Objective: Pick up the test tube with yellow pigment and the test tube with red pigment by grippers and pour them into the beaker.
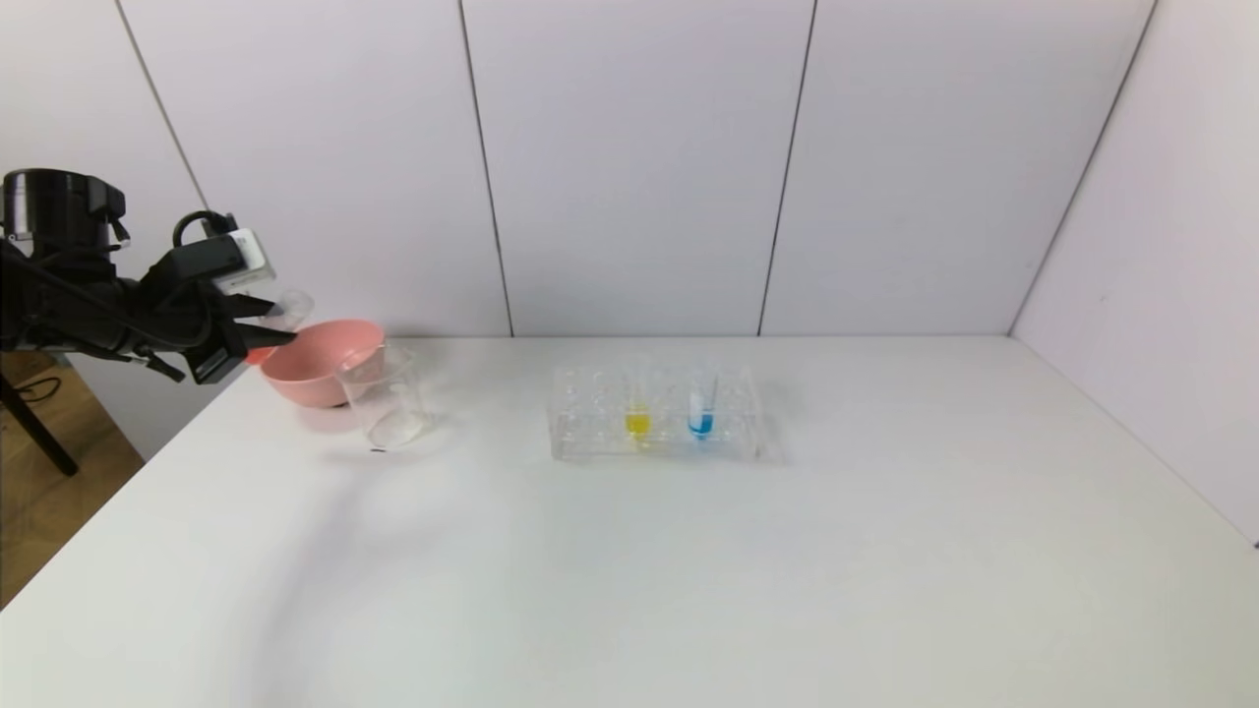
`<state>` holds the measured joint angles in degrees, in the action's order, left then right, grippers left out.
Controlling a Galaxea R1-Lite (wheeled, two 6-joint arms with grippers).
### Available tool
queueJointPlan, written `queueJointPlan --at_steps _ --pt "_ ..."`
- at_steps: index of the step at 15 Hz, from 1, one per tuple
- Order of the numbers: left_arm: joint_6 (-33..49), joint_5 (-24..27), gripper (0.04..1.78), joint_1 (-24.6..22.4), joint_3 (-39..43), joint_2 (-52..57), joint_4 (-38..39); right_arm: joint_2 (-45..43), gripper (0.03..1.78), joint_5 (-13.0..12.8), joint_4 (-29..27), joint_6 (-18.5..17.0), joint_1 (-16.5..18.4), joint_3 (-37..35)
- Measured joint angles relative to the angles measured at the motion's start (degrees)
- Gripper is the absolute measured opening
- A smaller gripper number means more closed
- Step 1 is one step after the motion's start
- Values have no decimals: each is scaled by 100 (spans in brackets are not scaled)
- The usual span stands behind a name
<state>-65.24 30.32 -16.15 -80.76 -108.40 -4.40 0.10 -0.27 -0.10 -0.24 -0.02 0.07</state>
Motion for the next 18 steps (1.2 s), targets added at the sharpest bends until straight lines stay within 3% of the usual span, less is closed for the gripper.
queueJointPlan --at_steps 6,18 --pt "-247 -48 43 11 -107 -59 -146 0 170 2 0 2 0 2" --pt "-1259 -524 43 207 -1191 -356 -1935 1 170 0 0 2 -2 2"
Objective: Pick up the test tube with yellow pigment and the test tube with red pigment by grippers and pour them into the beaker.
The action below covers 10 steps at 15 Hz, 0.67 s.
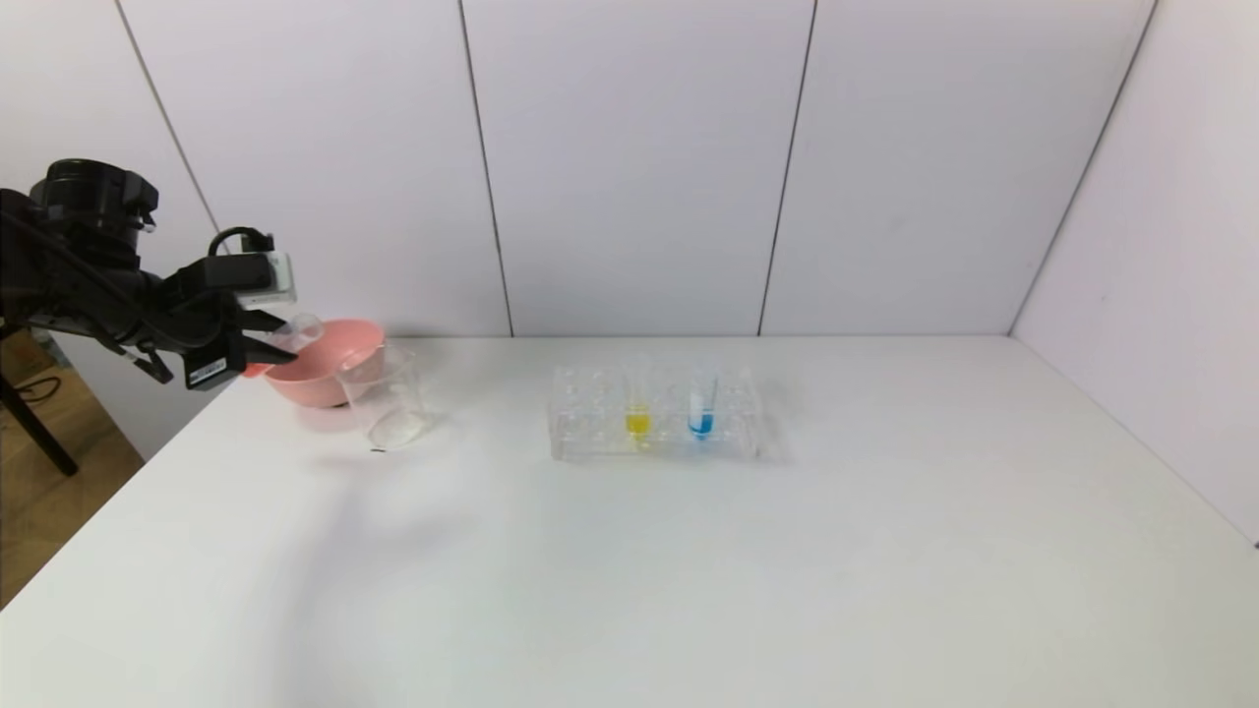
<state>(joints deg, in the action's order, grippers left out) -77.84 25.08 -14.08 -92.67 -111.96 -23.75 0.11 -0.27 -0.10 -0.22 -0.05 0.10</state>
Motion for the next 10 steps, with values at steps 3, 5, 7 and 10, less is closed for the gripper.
queueJointPlan --at_steps 3,5,7,10 --pt "-254 -297 43 57 -294 -56 -467 -1 170 0 0 -2 2 0" --pt "-374 -355 43 85 -427 -96 -633 -1 170 2 0 -2 0 0" --pt "-444 -405 43 132 -551 -151 -736 -1 170 0 0 -5 2 0" --pt "-566 -502 43 204 -663 -205 -756 -1 170 0 0 -2 0 0"
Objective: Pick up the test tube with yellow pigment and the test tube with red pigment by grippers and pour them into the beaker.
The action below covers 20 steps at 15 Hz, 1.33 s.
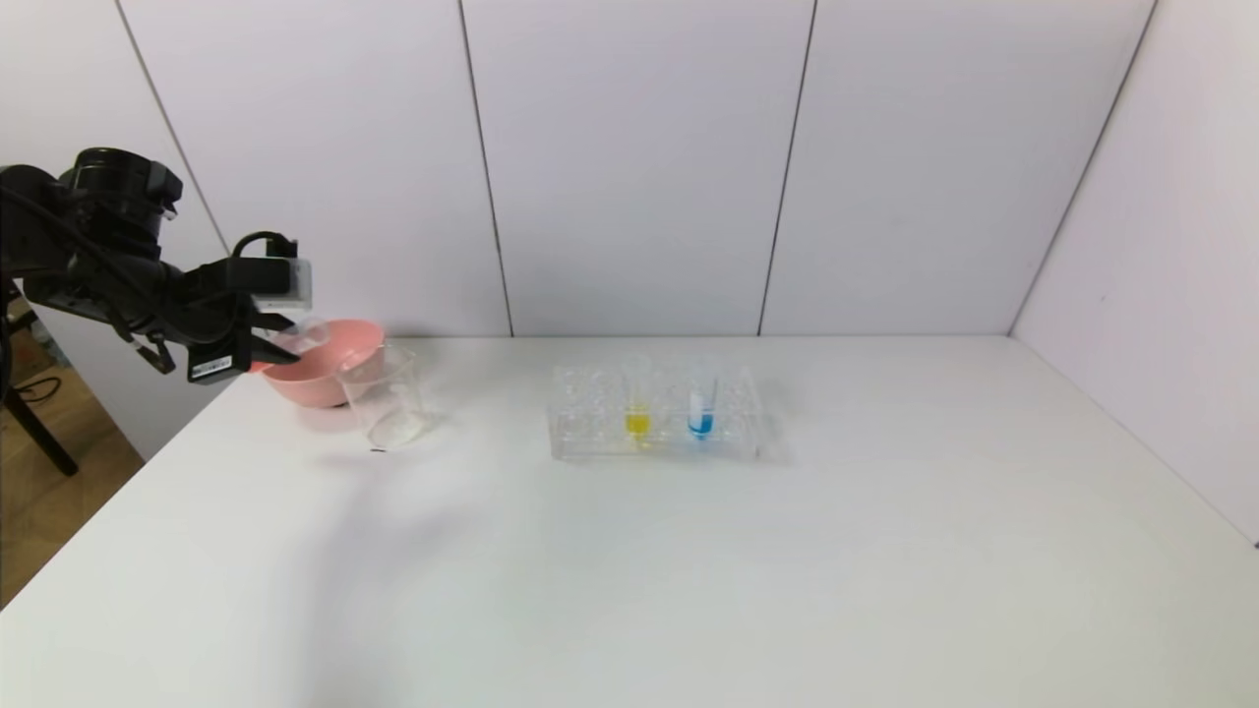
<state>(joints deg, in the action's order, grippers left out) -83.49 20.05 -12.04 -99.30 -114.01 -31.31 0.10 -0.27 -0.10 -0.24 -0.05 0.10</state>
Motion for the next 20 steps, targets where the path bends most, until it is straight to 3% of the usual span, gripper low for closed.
queueJointPlan --at_steps 15,20 --pt "-189 -344 43 190 -334 -101 -341 0 170 0 0 0 0 -2" --pt "-208 -813 43 297 -480 -149 -549 0 170 2 0 -2 2 -2"
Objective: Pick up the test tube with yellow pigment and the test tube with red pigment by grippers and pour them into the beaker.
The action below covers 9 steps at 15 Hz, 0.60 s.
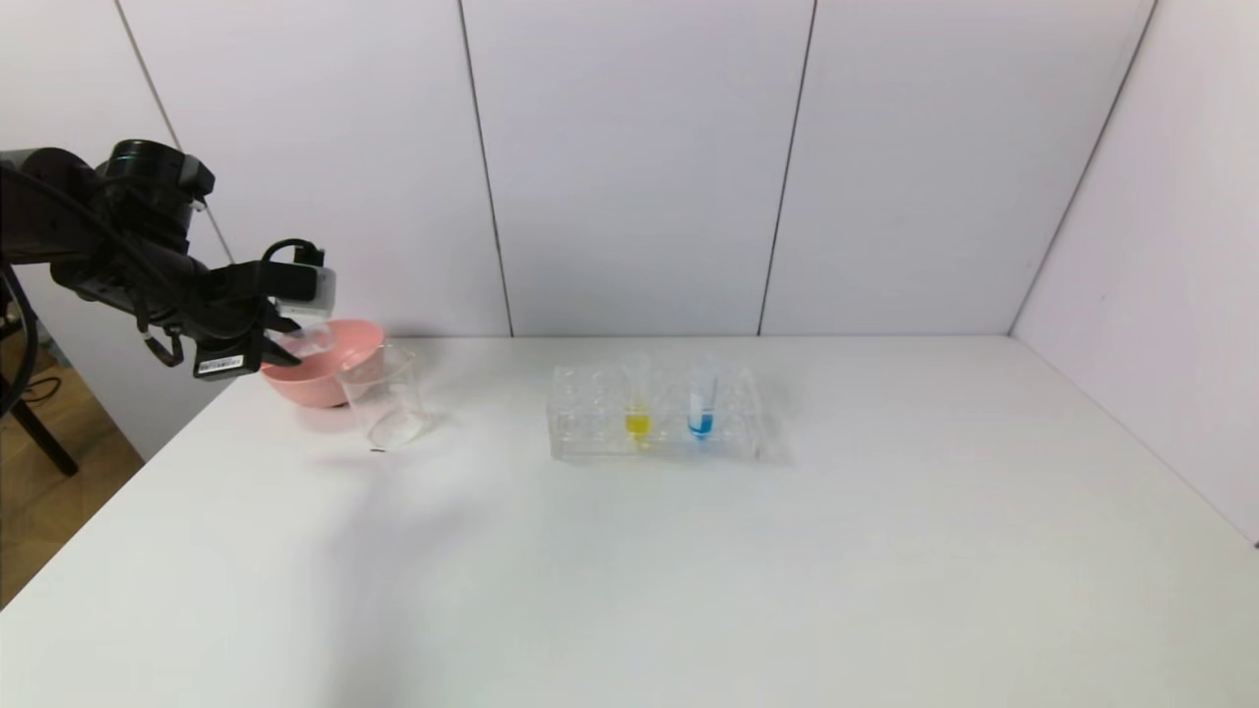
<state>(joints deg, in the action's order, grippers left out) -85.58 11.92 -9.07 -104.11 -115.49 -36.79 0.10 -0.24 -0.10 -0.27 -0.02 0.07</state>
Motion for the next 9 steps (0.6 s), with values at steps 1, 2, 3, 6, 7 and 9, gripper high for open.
queueJointPlan --at_steps 1,2,3,6,7,9 --pt "-11 -118 43 15 -57 -13 -89 0 170 -2 0 2 0 0" --pt "-72 -258 43 37 -107 -29 -173 0 170 -2 0 0 0 0" --pt "-150 -355 43 56 -157 -41 -226 0 170 0 0 2 2 0" --pt "-213 -528 43 128 -262 -88 -279 0 170 0 0 2 -2 0" --pt "-254 -589 43 150 -293 -105 -279 0 170 -2 0 5 -2 0" --pt "-293 -685 43 200 -333 -138 -279 0 170 -2 0 2 -2 0"
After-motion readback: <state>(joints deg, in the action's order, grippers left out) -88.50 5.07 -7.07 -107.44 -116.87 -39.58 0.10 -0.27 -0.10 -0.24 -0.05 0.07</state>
